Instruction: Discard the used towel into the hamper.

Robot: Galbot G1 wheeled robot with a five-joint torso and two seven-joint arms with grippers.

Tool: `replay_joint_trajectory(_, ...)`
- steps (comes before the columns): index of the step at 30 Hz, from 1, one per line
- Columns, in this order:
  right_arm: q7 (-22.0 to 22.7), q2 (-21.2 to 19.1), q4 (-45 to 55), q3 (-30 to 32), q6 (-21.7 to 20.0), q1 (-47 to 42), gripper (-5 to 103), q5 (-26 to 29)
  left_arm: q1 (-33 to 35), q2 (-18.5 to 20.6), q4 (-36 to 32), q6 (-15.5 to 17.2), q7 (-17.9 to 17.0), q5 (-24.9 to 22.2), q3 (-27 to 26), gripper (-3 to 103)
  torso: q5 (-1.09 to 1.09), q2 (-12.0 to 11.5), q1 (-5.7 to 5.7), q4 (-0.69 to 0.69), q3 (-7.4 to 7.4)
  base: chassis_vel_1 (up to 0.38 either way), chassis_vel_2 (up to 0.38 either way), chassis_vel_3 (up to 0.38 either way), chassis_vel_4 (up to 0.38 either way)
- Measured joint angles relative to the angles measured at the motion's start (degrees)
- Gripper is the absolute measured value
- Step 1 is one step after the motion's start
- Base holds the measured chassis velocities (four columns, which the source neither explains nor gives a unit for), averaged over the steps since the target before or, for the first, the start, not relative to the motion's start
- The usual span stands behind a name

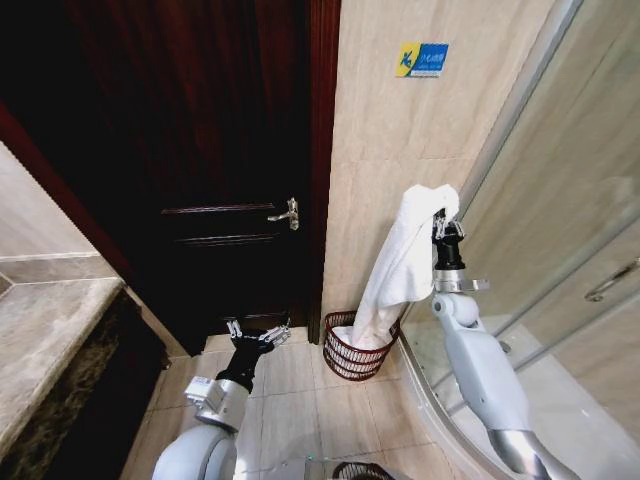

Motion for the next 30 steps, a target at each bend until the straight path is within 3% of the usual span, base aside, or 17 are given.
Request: replay_joint_trajectory(30,-3.2,1.7,1.2,0.3,0.5,-8.8,7,0.3,0.0,0.0,0.0,0.0,0.0,0.0,0.0,100,0.01,0.0,0.00,-0.01,0.00,0.000,0.000,0.000,0.000)
